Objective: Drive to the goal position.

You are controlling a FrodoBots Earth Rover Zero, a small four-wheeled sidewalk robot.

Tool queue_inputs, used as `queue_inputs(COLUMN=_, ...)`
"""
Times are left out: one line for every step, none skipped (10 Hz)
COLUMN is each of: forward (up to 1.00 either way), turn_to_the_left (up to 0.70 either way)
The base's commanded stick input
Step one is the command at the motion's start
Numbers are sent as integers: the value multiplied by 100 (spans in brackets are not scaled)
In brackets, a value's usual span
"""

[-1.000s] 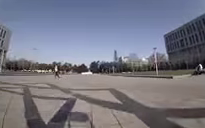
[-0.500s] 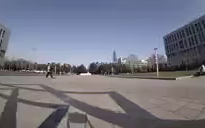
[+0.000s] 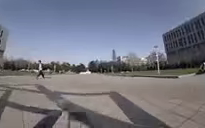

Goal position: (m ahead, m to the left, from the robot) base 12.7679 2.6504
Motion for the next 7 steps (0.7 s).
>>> queue_inputs(forward=100, turn_to_the_left=3)
queue_inputs(forward=100, turn_to_the_left=3)
queue_inputs(forward=100, turn_to_the_left=3)
queue_inputs(forward=55, turn_to_the_left=2)
queue_inputs(forward=0, turn_to_the_left=0)
queue_inputs(forward=0, turn_to_the_left=0)
queue_inputs(forward=0, turn_to_the_left=0)
